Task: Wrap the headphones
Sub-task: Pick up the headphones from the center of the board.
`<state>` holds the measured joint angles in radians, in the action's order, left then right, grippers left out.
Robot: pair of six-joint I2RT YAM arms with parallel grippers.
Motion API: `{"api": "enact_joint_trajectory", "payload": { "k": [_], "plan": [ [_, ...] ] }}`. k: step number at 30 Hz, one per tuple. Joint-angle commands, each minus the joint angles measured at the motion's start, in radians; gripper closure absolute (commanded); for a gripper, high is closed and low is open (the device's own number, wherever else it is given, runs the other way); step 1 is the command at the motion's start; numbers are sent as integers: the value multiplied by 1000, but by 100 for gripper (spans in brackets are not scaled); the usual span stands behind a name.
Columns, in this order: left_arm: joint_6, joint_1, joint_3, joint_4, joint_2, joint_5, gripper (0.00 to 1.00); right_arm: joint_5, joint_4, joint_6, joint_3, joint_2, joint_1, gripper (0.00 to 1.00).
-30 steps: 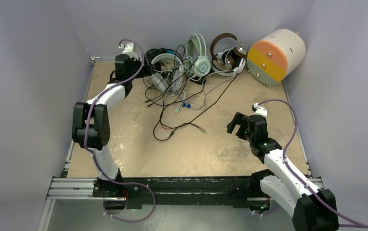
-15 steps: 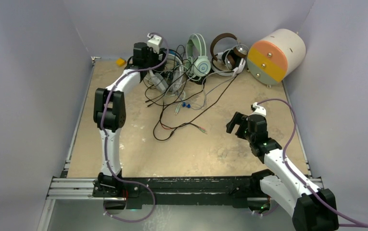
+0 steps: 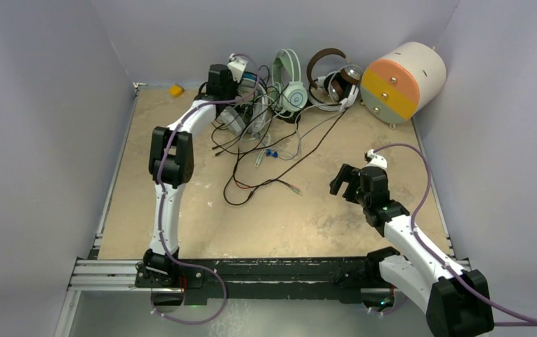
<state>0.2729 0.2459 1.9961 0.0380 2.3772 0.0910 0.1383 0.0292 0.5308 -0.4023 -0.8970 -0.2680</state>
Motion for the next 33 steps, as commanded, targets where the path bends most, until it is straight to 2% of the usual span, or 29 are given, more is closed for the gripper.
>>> {"api": "enact_joint_trajectory", "payload": {
  "k": [1,3,7,11,16,22,27,29,31,33],
  "plan": [
    [4,0,92,36,1,54,80,0,-25,-10,0,14,-1,4],
    [-20,0,91,44,-37,98,93,0,-25,-9,3,21,0,4],
    [-34,13,-34,-20,-217,173,100,2,-25,-8,4,23,-1,4],
    [21,53,-158,-93,-421,312,100,9,-20,-2,-1,18,-1,4],
    [131,99,-278,-148,-596,609,100,16,-3,10,-6,15,-1,4],
    [196,107,-380,-213,-760,778,100,27,9,18,-4,28,0,4],
    [316,107,-458,-469,-866,987,100,4,-5,20,-6,13,0,2],
    [286,110,-452,-461,-893,1037,100,-67,3,-9,-37,-13,1,2],
    [200,125,-444,-355,-923,1054,100,-115,19,-55,-113,-36,1,3],
    [19,149,-457,-213,-967,1043,100,-235,-18,-80,-157,-45,0,3]
  ]
}}
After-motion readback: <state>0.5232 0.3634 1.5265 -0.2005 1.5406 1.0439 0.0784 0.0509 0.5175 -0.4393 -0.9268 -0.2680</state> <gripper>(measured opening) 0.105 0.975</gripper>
